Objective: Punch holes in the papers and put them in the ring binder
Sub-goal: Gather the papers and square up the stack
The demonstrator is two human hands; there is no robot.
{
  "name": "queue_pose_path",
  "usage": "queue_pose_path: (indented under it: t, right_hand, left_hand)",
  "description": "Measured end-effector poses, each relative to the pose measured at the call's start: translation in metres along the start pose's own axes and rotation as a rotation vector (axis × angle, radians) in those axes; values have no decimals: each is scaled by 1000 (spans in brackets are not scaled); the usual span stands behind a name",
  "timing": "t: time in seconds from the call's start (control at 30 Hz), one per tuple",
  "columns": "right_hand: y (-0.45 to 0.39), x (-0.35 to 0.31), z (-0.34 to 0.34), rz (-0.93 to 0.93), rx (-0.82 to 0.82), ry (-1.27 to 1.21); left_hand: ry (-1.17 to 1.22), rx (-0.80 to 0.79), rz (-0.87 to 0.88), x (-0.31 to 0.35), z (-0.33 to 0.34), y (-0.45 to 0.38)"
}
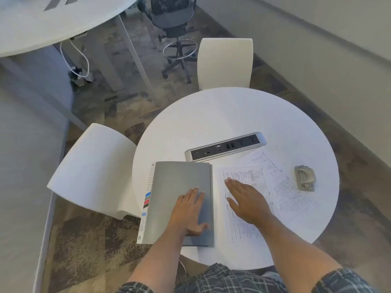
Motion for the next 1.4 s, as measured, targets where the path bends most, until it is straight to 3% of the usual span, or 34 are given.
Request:
queue_pose_path:
  t: [0.2, 0.4, 0.53, 0.63, 0.77, 0.93, 1.03, 1.17, 1.4]
  right_hand:
    - [4, 2, 11, 103, -188, 29]
    - [30, 71, -5, 686, -82, -141]
    - [51, 108, 1, 893, -142, -215]
    - [57, 112, 8, 881, -231, -147]
    - [54, 111, -3, 781, -209, 28]
    - [35, 136, -16, 737, -142, -144]
    - [16, 152, -14, 682, -193, -212]
    - [0, 169, -2, 664, -309, -119]
    - [-15, 172, -10, 697, -307, 4]
  left_hand:
    - [-26, -25, 17, 6, 16, -1]
    - [11, -3, 99, 39, 18, -13]
    - [12, -19, 176, 69, 21, -24]
    - [79, -43, 150, 83, 22, -33]
    - [214, -43, 27, 85, 21, -44]
    - [293, -13, -89, 86, 24, -52]
    - [311, -1, -146, 91, 30, -53]
    - [362, 31, -200, 96, 36, -51]
    - [435, 59, -248, 98, 39, -49]
Point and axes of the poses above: each hand's wrist, its own y-axis away from the middle knuckle, its own z-axis out of the palm, x = y × z, the point moved 8 cm from there along -y, towards the middle knuckle, and after that the axes turned 2 degrees about -x, right-handed, at the moved point
